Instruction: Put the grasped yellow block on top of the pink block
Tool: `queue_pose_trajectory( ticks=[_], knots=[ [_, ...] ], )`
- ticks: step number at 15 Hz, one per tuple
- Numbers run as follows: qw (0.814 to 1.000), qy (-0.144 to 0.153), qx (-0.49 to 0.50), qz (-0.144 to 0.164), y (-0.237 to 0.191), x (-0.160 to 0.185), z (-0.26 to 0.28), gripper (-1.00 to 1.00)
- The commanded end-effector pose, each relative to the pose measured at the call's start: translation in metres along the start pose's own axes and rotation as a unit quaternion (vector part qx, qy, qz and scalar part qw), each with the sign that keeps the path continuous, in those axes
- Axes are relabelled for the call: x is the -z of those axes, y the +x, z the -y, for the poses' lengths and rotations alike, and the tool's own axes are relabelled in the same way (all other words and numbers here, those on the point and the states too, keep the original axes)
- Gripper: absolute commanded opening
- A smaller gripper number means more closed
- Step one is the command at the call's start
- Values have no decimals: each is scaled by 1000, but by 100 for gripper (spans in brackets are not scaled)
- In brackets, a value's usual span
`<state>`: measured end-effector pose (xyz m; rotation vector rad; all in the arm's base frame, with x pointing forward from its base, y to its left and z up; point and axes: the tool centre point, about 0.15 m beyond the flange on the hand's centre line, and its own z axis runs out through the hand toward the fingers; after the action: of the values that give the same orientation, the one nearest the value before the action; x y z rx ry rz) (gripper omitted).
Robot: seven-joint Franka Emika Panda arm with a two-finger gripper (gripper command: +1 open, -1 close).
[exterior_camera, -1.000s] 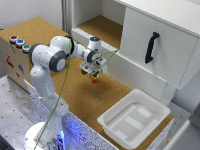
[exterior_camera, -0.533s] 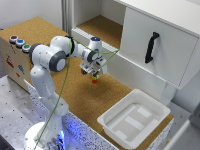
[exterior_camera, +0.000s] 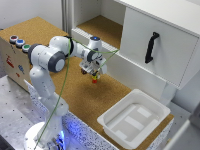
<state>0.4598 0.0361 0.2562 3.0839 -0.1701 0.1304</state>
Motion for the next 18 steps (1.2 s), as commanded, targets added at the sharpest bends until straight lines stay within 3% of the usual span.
queue_pose_trajectory(
  ticks=[1, 6, 7, 9, 11, 14, 18],
  knots=[
    [1000, -22, -5, -14, -10, 3, 0, 100],
    [1000, -22, -5, -14, -10, 3, 0, 100],
    [1000, -1, 0, -1, -1, 3, -1, 100],
    [1000, -5, 3, -21, -6, 21, 0, 100],
    [999, -29, 9, -43, -11, 53, 7, 100],
    [998, -37, 22, -56, -24, 87, 30, 100],
    [997, -13, 61, -46, -29, 89, 79, 100]
  ],
)
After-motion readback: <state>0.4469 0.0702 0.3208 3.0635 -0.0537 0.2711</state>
